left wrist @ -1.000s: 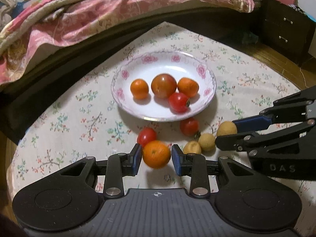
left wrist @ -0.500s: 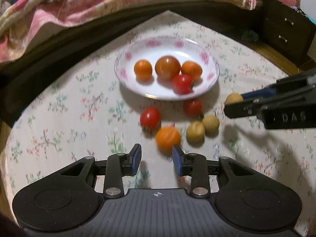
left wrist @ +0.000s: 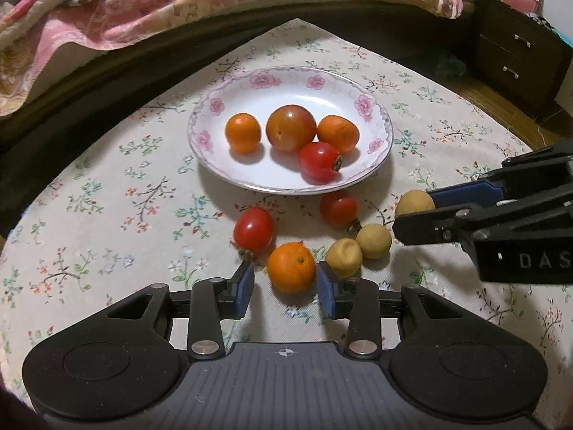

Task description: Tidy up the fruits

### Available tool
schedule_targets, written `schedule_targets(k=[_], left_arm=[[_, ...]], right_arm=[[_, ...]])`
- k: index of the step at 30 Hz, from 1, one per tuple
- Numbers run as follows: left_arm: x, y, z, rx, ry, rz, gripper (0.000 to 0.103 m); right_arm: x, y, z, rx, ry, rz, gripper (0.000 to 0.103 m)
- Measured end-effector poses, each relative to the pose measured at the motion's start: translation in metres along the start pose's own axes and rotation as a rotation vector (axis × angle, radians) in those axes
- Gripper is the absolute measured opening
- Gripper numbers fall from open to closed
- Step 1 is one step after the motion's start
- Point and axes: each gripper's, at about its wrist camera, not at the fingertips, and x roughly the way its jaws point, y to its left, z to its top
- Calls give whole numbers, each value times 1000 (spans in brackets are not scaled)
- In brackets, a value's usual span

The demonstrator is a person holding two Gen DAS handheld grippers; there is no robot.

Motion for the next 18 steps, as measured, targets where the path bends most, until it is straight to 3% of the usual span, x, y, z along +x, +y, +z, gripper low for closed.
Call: schedule_targets(k=[11,18], left_arm=[[9,0,1,-9,27,8,40],[-2,-1,6,-4,3,4,40]], right_arm=[[-1,-3,2,14,0,12,32],[-1,-4,7,19,-13,7,32]])
